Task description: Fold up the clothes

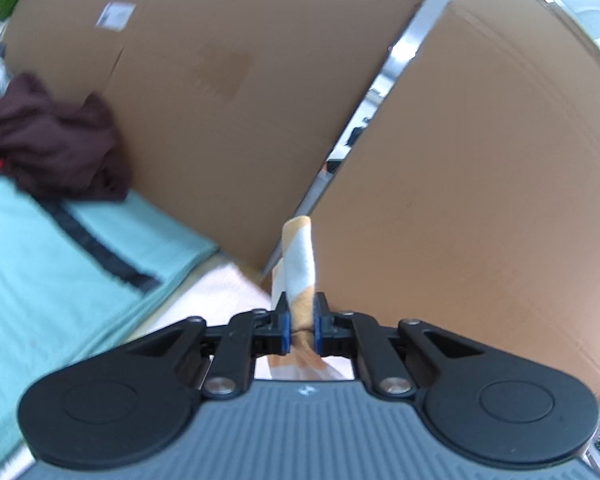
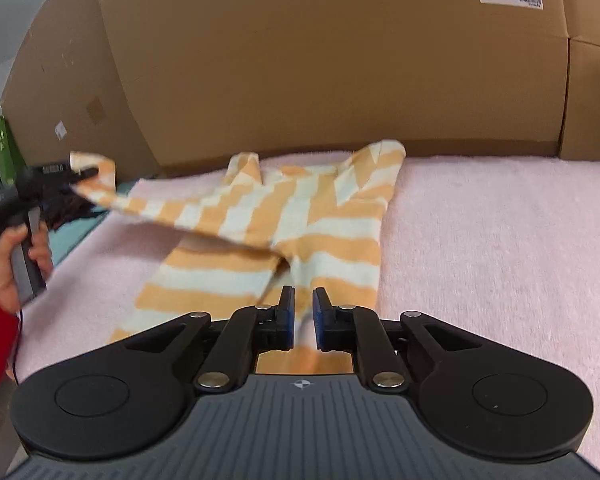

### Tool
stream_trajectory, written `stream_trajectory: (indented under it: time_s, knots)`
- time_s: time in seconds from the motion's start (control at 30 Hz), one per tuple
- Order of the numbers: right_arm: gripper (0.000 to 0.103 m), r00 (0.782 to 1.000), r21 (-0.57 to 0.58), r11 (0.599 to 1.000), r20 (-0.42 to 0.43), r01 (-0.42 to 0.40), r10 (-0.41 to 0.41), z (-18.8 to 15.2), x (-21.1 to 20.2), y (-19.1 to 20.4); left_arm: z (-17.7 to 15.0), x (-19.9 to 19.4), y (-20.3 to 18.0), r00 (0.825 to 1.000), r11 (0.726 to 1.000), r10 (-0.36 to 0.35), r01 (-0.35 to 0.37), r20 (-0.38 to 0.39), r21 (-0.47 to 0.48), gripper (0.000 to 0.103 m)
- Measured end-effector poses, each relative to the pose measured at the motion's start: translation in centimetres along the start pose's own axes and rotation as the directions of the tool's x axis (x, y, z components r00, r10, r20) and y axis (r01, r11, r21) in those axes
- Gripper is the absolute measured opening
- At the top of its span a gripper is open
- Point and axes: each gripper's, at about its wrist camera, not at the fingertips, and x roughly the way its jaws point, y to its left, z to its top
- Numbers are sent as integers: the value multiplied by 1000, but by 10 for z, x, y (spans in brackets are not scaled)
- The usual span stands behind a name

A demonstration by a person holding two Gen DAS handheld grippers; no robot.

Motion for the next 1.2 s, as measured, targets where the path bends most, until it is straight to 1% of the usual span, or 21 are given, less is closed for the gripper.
stream_trajectory:
  time_s: [0.03,0.1,0.17,0.37,0.5,0.53,0.6,0.67,0.73,0.77,0.8,0.83,0.87,0.9,0.93,1.0,1.03,1.07,1.13,1.17,1.2]
  knots:
    - [15,1000,8,1000,11,-5,5,7,4,-2,-5,3,4,1000,1000,0,0,-13,-15,6]
    - [15,999,-17,999,-19,50,-50,15,25,-4,-9,9,10,999,1000,14,-15,-52,-18,6]
    - [15,994,-38,994,-46,100,-102,23,45,-7,-10,5,17,999,999,17,-18,-44,-31,6]
    - [16,994,25,994,-18,108,-107,62,82,-24,-10,3,29,1000,996,8,-9,-15,-84,7]
    - [16,990,20,991,-45,133,-132,83,126,-38,-11,4,27,1000,997,-2,-1,-31,-78,6]
    - [11,990,31,990,-40,139,-138,86,135,-44,-11,5,27,999,997,-8,5,-41,-79,6]
    - [11,990,41,990,-31,135,-134,93,147,-54,-11,9,28,997,996,-29,22,-70,-88,6]
    - [11,988,36,987,-17,156,-156,100,151,-56,-12,15,29,993,994,-34,22,-114,-106,27]
    - [17,987,46,986,0,163,-163,101,146,-57,-12,15,30,993,994,-22,10,-113,-108,37]
    - [20,989,61,988,19,145,-146,100,139,-58,-12,14,30,994,994,-17,5,-111,-108,44]
    - [24,994,77,992,36,96,-99,96,131,-60,-12,13,29,994,994,-13,1,-110,-109,49]
    - [26,997,88,995,47,50,-54,93,124,-61,-13,14,28,993,995,-9,-3,-119,-102,57]
    - [26,999,79,997,27,20,-22,89,122,-61,-14,15,27,992,995,-5,-8,-128,-96,63]
    - [28,999,65,997,9,30,-31,85,122,-61,-14,16,26,991,996,-1,-12,-137,-89,63]
    - [28,999,70,997,20,26,-27,81,120,-64,-15,17,25,989,996,3,-16,-147,-83,63]
    - [30,999,80,997,41,16,-20,74,116,-69,-16,18,23,986,997,12,-23,-165,-70,56]
    - [30,999,97,995,43,11,-16,73,114,-72,-16,19,23,985,998,6,-18,-170,-67,50]
    - [30,999,114,993,46,6,-12,73,112,-75,-17,20,23,985,998,1,-12,-175,-64,30]
    - [30,999,123,992,47,5,-11,73,109,-77,-17,20,22,986,998,-3,-7,-169,-62,0]
    - [30,999,118,993,47,7,-13,73,107,-77,-17,21,22,986,998,-5,-5,-166,-61,0]
    - [30,999,114,993,46,10,-15,73,106,-77,-17,12,20,994,999,17,-22,-112,-46,0]
